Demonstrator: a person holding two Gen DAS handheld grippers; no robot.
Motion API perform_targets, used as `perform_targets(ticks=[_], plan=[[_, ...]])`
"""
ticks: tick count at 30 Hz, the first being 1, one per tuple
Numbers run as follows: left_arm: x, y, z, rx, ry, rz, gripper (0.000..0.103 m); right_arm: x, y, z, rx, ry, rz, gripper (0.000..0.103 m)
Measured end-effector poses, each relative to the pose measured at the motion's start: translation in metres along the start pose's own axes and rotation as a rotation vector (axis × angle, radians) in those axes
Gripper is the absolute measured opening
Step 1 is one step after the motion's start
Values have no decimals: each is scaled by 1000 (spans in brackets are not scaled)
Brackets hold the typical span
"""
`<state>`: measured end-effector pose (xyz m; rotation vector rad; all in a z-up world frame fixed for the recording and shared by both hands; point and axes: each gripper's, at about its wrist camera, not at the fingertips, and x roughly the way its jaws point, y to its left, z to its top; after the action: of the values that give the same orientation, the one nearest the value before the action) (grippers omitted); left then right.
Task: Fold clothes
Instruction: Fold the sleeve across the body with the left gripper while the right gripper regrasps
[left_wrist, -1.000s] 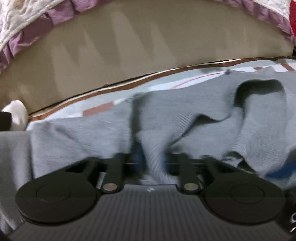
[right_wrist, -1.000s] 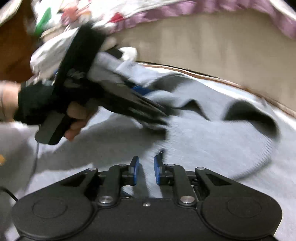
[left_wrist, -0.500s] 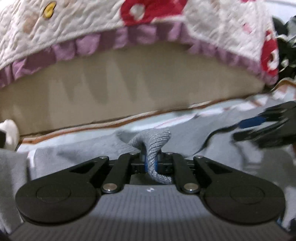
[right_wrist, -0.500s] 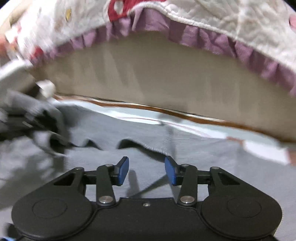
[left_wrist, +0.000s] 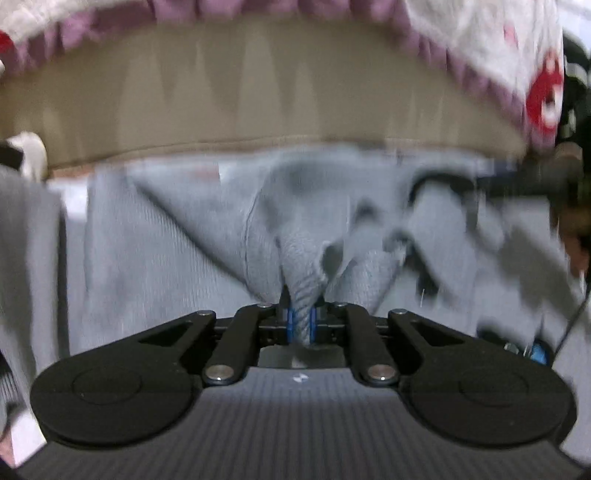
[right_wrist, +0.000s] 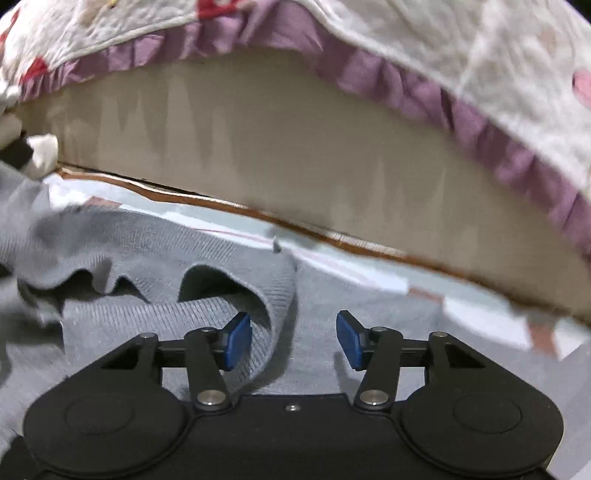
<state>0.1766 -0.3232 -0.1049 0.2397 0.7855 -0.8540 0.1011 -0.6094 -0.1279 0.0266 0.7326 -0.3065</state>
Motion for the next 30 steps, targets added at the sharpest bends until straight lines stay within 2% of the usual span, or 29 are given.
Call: perform_targets(ticks=[3, 5, 7, 8, 10, 11, 13, 14, 15, 17, 19, 20, 21, 22, 24, 26, 27, 28, 29, 30], plan=[[2, -9, 1, 48, 9, 13, 8, 4, -4, 3, 42, -3, 16, 58], [1, -14, 6, 57, 7, -2, 8, 5, -1, 3, 28, -16, 27, 58], [0, -21, 4, 108, 18, 4, 8, 6, 3, 2, 2, -27, 34, 58], [0, -26, 2, 164, 21, 20, 8, 7, 5, 0, -17, -34, 17, 58], [-1, -45, -7, 342, 11, 59, 8, 8, 11, -5, -82, -69, -58, 58], [-1, -48, -8, 363, 12, 57, 8, 8, 14, -7, -118, -89, -89, 57], [-1, -53, -10, 403, 14, 53, 8, 9, 17, -11, -171, -114, -111, 42], [-1, -56, -11, 424, 14, 51, 8, 9, 16, -11, -173, -105, -123, 12], [-2, -58, -11, 440, 15, 49, 9, 7, 16, -9, -171, -96, -142, 7], [1, -48, -8, 371, 28, 45, 9, 3, 19, -4, -177, -90, -175, 10], [2, -40, -4, 315, 33, 42, 9, -10, 31, 4, -223, -134, -164, 10], [2, -36, -3, 293, 35, 46, 9, -17, 36, 8, -236, -156, -129, 11], [3, -33, -2, 267, 37, 47, 8, -25, 41, 12, -244, -173, -85, 20], [3, -29, 1, 235, 41, 46, 8, -32, 45, 15, -246, -180, -16, 23], [1, -21, 5, 163, 42, 27, 7, -41, 53, 18, -260, -178, 152, 44], [-1, -12, 10, 87, 41, -8, 6, -42, 64, 17, -315, -152, 310, 49], [-3, -6, 11, 35, 28, -57, 6, -43, 70, 17, -342, -138, 389, 55], [-1, -2, 10, -4, 27, -66, 6, -43, 76, 17, -369, -125, 468, 60], [0, 3, 10, -43, 27, -74, 6, -42, 82, 15, -421, -110, 529, 64], [2, 6, 10, -80, 26, -82, 6, -39, 90, 13, -518, -94, 555, 64]])
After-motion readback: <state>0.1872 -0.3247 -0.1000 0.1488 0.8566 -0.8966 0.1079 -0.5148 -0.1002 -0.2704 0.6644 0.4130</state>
